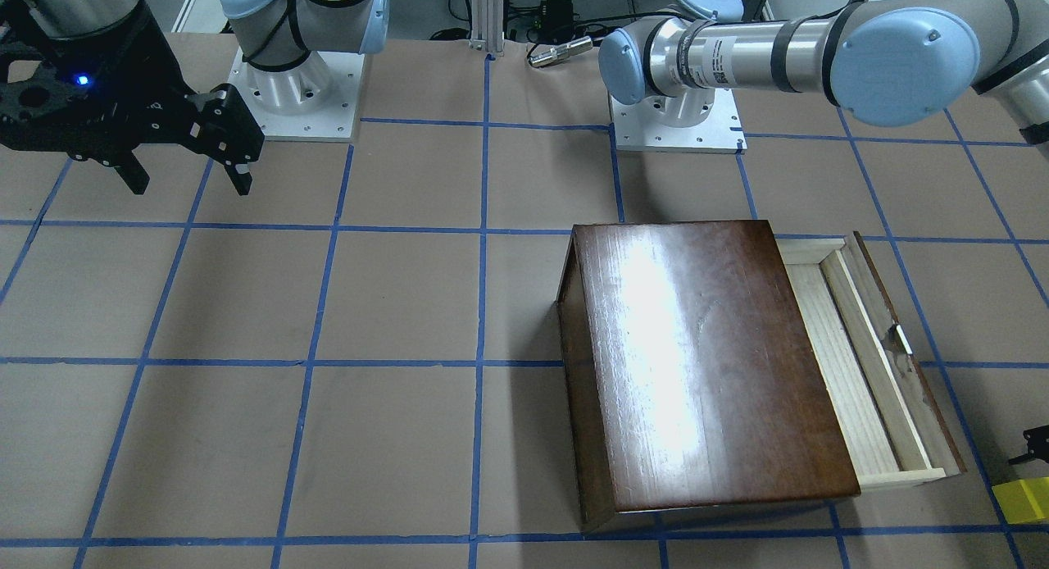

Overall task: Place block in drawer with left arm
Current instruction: 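Lower the left gripper and grasp the yellow cube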

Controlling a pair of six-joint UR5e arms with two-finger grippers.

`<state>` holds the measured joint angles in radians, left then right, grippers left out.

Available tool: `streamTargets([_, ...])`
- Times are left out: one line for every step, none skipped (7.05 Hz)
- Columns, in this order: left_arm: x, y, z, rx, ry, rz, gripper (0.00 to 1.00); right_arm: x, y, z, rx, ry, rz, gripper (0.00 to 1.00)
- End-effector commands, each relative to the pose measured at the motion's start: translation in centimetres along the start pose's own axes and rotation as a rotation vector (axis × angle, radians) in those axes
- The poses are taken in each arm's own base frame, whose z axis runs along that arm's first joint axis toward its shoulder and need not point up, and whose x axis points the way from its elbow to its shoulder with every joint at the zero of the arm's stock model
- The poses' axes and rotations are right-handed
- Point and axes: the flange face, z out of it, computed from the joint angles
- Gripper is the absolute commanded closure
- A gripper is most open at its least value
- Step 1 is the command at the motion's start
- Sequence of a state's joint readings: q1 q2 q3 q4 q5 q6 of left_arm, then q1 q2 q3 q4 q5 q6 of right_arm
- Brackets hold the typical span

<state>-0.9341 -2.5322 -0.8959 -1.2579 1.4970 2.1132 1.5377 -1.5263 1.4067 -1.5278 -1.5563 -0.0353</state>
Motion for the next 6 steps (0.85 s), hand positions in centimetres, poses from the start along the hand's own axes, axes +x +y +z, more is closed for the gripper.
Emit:
streamTargets([0.03,0.12,1.6,0.006,0.011,0.0,0.0,-0.05,0.01,0.0,0.0,-0.001,-0.001,0.0])
streamTargets([0.04,0.11,1.75,0.009,0.013,-0.002,0.03,-0.05,-0.04,0.08,-0.001,-0.001,-0.001,0.0])
streamTargets([0.06,0.1,1.76,0.01,0.014,-0.001,0.25,-0.04,0.01,0.0,0.0,0.001,-0.001,0.0])
streamTargets([0.04,0.11,1.75,0.009,0.013,0.003,0.51,0.03,-0.06,0.08,-0.001,-0.001,0.001,0.0])
streamTargets([0.03,0.11,1.73,0.008,0.011,0.003,0.66,0.04,-0.01,0.0,0.0,0.001,0.001,0.0])
streamTargets([0.0,0.13,1.7,0.007,0.009,0.003,0.82,-0.04,-0.04,0.08,-0.002,0.001,-0.001,0.0])
